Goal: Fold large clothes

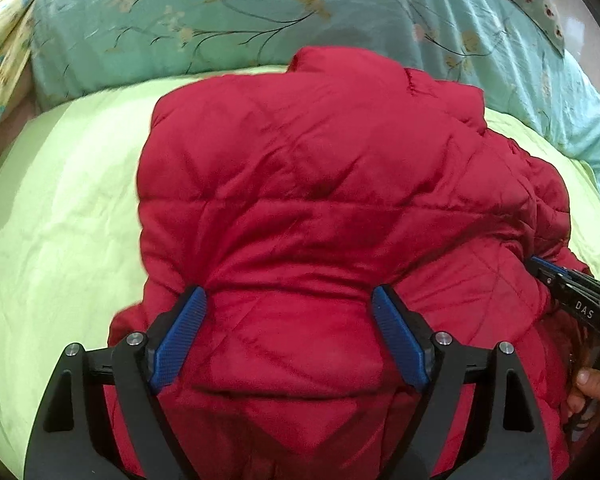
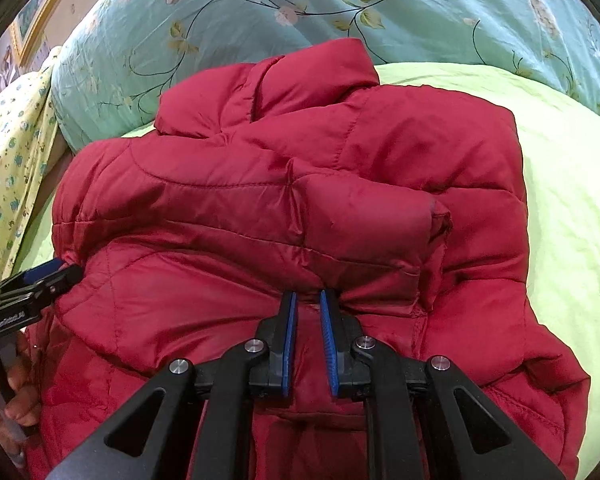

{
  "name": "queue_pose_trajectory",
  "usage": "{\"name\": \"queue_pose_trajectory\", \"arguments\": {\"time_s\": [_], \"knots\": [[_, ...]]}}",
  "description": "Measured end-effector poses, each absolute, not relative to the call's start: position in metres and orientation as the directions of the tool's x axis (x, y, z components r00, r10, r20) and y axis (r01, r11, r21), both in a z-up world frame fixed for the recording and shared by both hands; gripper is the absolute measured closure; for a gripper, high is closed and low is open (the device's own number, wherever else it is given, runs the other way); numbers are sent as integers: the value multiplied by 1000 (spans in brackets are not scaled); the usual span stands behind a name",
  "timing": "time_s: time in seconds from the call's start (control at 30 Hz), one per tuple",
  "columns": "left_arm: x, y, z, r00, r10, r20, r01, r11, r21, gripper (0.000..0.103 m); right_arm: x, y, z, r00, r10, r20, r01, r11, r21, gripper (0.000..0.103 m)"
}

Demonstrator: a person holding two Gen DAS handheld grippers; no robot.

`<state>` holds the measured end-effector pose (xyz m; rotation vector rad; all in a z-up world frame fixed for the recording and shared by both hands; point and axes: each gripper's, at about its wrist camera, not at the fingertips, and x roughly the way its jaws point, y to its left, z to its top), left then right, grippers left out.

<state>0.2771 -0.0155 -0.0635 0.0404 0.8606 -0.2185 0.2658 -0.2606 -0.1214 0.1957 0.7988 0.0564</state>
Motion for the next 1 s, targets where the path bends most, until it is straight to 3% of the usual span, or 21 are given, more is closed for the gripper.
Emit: {"name": "queue_pose_trajectory", "arguments": {"time_s": [0.17, 0.33, 0.4, 0.47, 0.73, 1.0], "knots": [[287, -10, -72, 613, -189, -767, 197, 977, -83, 7, 267, -261, -119, 695, 125, -709, 28, 980, 199, 89], [291, -7, -74, 606, -203, -769, 203, 974, -97, 6, 233, -264, -93, 685, 181, -705, 48, 955, 291, 84], [291, -9, -74, 608, -194, -770, 200, 976, -88, 6, 209, -262, -82, 691, 213, -691, 25, 948, 318, 63], [290, -10, -74, 609, -187, -770, 197, 977, -82, 6, 184, -261, -74, 694, 221, -686, 21, 945, 327, 50], [283, -6, -59, 584, -193, -789, 189, 977, -100, 7, 91, -274, -59, 724, 234, -649, 81, 905, 417, 49], [197, 22, -29, 587, -282, -759, 228, 957, -179, 7, 63, -281, -53, 735, 216, -643, 95, 906, 413, 43]]}}
